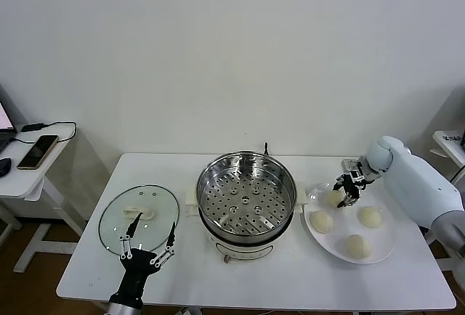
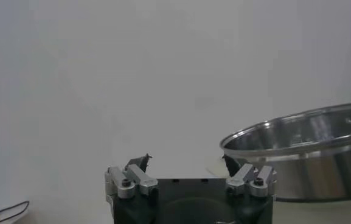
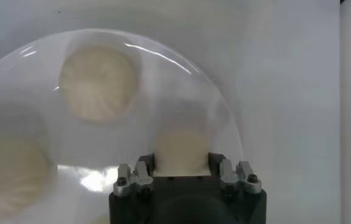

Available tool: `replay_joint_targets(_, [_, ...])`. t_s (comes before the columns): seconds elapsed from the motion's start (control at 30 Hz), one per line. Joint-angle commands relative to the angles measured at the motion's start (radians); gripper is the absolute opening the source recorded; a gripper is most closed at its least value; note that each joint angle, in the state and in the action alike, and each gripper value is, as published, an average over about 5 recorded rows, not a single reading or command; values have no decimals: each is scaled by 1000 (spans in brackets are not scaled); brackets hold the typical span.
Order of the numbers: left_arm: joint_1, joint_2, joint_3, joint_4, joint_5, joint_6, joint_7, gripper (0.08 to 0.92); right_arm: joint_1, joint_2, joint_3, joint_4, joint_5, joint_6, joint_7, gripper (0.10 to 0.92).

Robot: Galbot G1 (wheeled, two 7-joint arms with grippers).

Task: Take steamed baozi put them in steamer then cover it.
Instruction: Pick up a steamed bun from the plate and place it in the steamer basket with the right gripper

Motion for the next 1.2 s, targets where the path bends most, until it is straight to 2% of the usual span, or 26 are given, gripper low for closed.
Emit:
replay_joint_targets(0.03, [-3, 2, 1, -1, 0, 2, 0, 823, 114, -41, -82, 110, 42, 76, -6, 626])
replay_joint_targets(0.2, [-9, 5, 3, -1, 0, 0, -1, 823, 360, -38, -284, 236, 169, 255, -37, 637])
replay_joint_targets(0.4, [-9, 4, 5, -15, -1, 1, -1, 823, 567, 38, -467, 390, 257, 382, -39, 636])
replay_joint_targets(0.7, [3, 1, 6, -32, 0, 1, -2, 823, 588, 160, -540, 544, 185, 478, -43, 645])
replay_joint_targets(0.87, [4, -1, 7, -40, -2, -1, -1, 823, 506, 215, -540, 534, 119, 494, -50, 653])
replay_joint_targets(1.2, [7, -2, 3, -53, -9, -11, -1, 823, 358, 334, -487, 383, -27, 527, -54, 659])
